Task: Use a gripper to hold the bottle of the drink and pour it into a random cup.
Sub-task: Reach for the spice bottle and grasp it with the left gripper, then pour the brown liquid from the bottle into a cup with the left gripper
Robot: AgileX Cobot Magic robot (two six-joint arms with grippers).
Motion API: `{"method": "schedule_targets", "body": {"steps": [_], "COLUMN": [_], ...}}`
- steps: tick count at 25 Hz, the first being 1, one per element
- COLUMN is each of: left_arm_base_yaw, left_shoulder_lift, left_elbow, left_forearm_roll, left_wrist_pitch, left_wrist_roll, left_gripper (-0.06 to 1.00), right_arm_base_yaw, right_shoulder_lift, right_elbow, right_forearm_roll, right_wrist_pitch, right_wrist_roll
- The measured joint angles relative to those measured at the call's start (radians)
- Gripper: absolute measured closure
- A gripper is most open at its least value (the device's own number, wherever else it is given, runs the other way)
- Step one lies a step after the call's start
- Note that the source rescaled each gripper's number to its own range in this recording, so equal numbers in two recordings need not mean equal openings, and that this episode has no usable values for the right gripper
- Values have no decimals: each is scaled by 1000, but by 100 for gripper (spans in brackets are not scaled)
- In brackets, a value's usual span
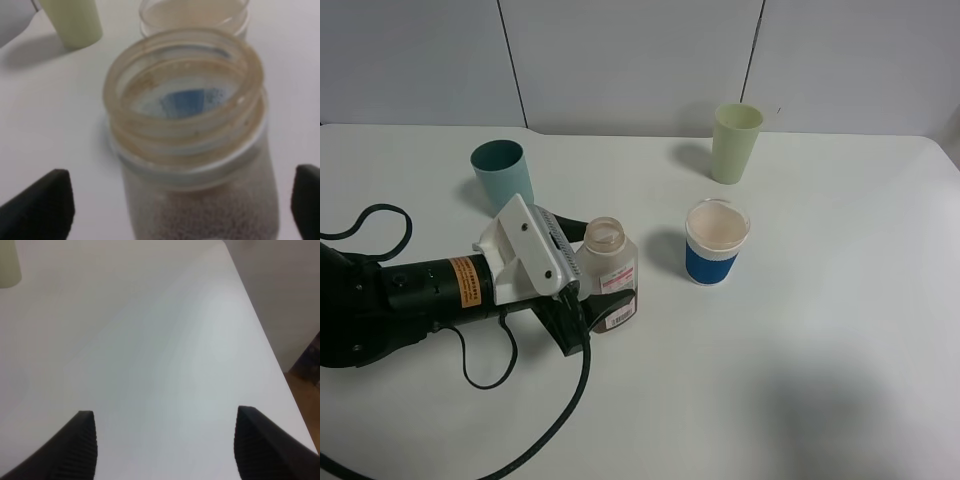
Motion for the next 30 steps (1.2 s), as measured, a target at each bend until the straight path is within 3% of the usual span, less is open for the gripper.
{"method": "schedule_targets", "body": {"steps": [4, 6, 11, 12, 30], "left_arm_base_yaw": [0, 0, 0, 0, 0], "left_shoulder_lift": [0, 0, 1, 1, -4], "left_elbow": [0, 0, 0, 0, -1], "left_forearm_roll": [0, 0, 13, 14, 22], "left_wrist_pitch": [0, 0, 3, 3, 12], "left_wrist_roll": [1, 1, 4, 4, 4], "left_gripper": [21, 32, 90, 94, 94], "right_arm_base_yaw": [0, 0, 0, 0, 0], "right_shoulder_lift": [0, 0, 0, 0, 0], "right_elbow": [0, 0, 0, 0, 0], "right_forearm_roll": [0, 0, 0, 0, 0], "right_wrist_pitch": [0, 0, 0, 0, 0], "right_wrist_roll": [0, 0, 0, 0, 0]}}
